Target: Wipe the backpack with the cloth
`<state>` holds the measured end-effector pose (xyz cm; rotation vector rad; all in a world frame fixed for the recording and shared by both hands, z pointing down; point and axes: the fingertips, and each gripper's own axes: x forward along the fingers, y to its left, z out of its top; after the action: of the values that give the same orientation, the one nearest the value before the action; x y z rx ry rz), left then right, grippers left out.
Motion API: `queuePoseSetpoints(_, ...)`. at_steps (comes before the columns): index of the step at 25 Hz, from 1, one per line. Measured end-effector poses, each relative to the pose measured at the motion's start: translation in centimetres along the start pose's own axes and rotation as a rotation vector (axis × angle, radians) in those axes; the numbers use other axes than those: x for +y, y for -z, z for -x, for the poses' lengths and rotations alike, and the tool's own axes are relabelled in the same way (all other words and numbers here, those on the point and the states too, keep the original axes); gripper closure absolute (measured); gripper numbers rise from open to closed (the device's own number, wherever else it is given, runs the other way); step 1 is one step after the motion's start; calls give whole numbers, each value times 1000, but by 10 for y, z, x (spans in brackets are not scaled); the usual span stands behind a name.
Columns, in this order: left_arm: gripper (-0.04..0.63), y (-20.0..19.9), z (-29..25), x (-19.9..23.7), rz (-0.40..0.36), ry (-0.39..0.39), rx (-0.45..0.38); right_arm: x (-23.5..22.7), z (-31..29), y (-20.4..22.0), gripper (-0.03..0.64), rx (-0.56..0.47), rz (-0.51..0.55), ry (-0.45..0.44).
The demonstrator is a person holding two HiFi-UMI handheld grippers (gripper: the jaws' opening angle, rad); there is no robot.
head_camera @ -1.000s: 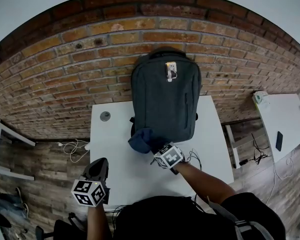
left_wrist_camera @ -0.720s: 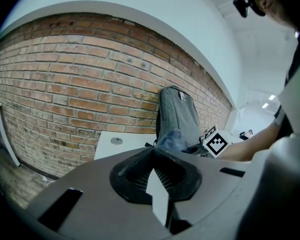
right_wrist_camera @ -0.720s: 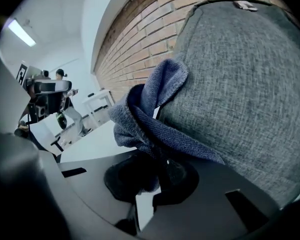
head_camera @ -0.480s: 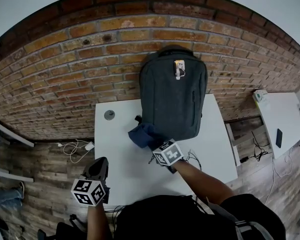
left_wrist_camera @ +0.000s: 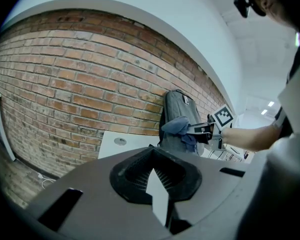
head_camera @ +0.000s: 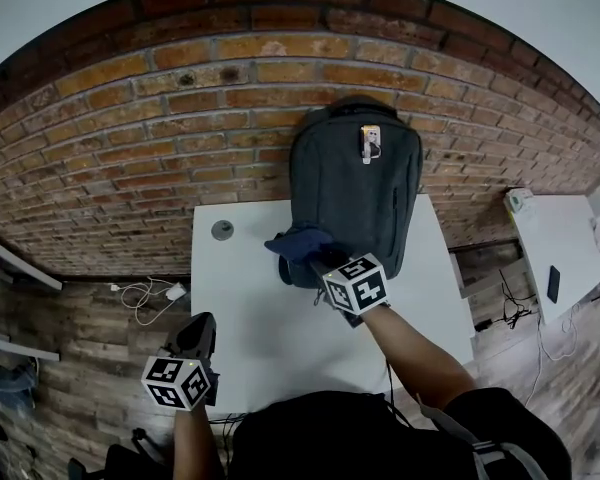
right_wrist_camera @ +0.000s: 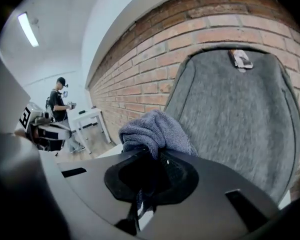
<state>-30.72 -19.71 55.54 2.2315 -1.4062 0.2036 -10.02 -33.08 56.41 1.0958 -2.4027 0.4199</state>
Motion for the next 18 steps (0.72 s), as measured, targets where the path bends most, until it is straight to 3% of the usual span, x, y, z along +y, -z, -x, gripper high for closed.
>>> queuePoseSetpoints(12,600,1,1,10,28,-21,-15,-112,20,-117,597,-130,58,211)
queuePoseSetpoints(18,600,2,2,13,42,-30,-25,-128,17,-165,597,-166,140,255)
